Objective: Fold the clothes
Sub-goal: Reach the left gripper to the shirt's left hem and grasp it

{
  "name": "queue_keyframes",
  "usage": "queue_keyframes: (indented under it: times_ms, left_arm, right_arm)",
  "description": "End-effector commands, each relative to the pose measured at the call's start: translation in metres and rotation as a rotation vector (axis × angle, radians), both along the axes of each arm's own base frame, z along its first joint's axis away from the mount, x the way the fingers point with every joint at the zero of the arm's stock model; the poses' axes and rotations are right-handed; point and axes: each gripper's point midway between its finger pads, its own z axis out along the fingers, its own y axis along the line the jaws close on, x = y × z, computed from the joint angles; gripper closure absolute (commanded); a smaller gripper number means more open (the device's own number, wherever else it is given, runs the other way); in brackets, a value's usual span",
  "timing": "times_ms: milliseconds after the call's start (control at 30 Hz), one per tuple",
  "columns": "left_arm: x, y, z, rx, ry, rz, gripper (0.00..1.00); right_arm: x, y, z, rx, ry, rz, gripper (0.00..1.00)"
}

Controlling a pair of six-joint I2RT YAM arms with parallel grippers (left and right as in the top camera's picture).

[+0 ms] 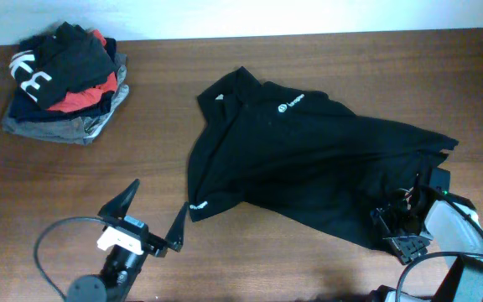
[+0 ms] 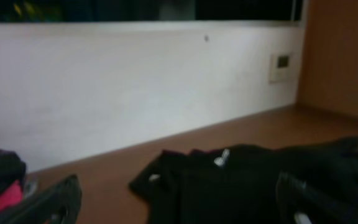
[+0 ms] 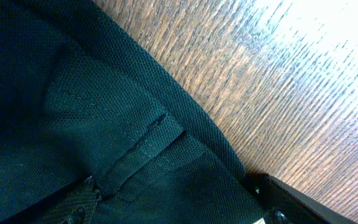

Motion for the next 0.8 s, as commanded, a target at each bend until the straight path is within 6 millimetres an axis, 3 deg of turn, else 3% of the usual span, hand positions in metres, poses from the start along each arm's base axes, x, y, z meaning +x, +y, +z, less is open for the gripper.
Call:
queue_keyframes:
  times_ms: [0,167,300,433,600,767]
  left_arm:
    - [-0.010,-0.006,0.038,0.062,0.043,-0.036,0.01]
    - [0.004,0.000,0.038,0.124,0.358,-0.008,0.01]
    - [0.017,0.000,0.024,0.142,0.644,-0.030,0.01]
    - [0.032,-0.018,0.005,0.105,0.810,-0.149,0.01]
    - [0.052,-0.024,-0.040,0.067,1.010,-0.191,0.01]
    - [0.061,0.009,-0.118,0.065,1.361,0.120,0.01]
  right_arm:
    - [-0.013,-0.002,-0.015,-0.025,0.062,-0.007,0.12]
    - [-0.013,-0.002,-0.015,-0.025,0.063,-0.007,0.12]
    - [-0.013,-0.002,-0.015,-0.025,0.063,-0.007,0.12]
    - [-0.013,-0.002,-0.015,-0.024,0.065,-0.007,0.12]
    - [-0.014,-0.002,-0.015,-0.023,0.066,-0.007,0.12]
    - [-0.014,-0.002,-0.015,-0.024,0.066,-0.007,0.12]
